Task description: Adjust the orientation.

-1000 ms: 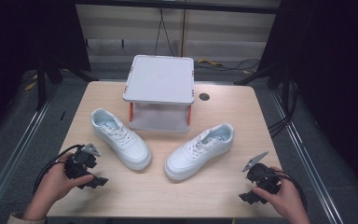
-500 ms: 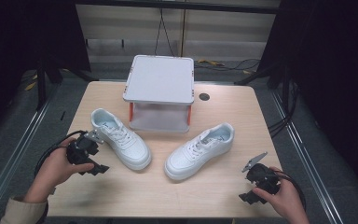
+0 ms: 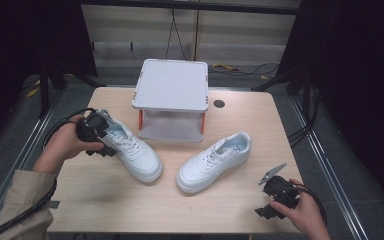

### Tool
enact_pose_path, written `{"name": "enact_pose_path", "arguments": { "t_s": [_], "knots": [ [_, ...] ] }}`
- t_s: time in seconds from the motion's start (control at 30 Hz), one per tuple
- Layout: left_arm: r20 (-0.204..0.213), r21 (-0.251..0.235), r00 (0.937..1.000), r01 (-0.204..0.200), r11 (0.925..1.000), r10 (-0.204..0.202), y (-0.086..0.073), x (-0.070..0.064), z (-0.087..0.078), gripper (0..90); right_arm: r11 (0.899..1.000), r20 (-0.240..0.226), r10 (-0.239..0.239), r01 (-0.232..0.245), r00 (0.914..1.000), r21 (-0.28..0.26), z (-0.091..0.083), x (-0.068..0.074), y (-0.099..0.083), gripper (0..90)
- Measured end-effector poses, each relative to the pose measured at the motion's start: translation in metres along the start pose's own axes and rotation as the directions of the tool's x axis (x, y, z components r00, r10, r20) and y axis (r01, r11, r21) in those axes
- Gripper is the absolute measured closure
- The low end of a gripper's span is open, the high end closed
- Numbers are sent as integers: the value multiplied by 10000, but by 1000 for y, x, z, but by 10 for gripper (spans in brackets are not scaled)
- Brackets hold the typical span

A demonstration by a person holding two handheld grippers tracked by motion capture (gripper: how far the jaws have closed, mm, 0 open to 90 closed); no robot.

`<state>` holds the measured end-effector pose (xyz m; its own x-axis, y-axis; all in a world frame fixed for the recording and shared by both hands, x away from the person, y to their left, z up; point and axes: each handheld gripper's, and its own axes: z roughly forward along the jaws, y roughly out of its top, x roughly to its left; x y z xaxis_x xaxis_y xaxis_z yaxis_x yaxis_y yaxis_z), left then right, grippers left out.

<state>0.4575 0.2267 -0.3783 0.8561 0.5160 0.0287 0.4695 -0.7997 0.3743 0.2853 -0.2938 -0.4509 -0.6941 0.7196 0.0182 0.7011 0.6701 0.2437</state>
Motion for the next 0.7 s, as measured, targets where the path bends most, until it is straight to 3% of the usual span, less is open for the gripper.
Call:
{"name": "enact_pose_path", "arguments": {
  "t_s": [0.07, 0.1, 0.17, 0.3, 0.33, 0.5, 0.57, 0.7],
  "knots": [
    [-36, 19, 10000, -85, 10000, 85, 3, 4, 2, 189, 10000, -8, -26, 26, 10000, 20, 1, 0, 0, 146],
    [150, -38, 9999, -31, 10000, 31, 6, 11, 10, 188, 10000, -75, -23, 23, 10000, 57, 2, 0, 0, 146],
    [93, 82, 9999, -48, 10000, 47, 8, 15, 19, 189, 10000, -118, -4, 5, 9999, 76, 3, 1, 1, 146],
    [276, 225, 9995, -177, 9996, 171, 9, 15, 31, 189, 10000, -147, -59, 60, 9999, 69, 5, 1, 0, 147],
    [361, 341, 9985, -415, 9986, 402, 10, 15, 38, 180, 10000, -187, -22, 23, 9998, 49, 5, 0, -1, 147],
    [472, 228, 9983, -340, 9992, 329, 8, 14, 39, 173, 10000, -170, 29, -29, 9999, -5, 4, 0, -2, 147],
    [421, 594, 9939, -1042, 9928, 1018, 8, 12, 41, 176, 10000, -264, -28, 27, 9996, -51, 3, 1, 0, 147],
    [439, 893, 9917, -1244, 9882, 1208, 12, 10, 44, 169, 9999, -438, -84, 78, 9990, -140, 4, 3, 3, 147]
  ]
}}
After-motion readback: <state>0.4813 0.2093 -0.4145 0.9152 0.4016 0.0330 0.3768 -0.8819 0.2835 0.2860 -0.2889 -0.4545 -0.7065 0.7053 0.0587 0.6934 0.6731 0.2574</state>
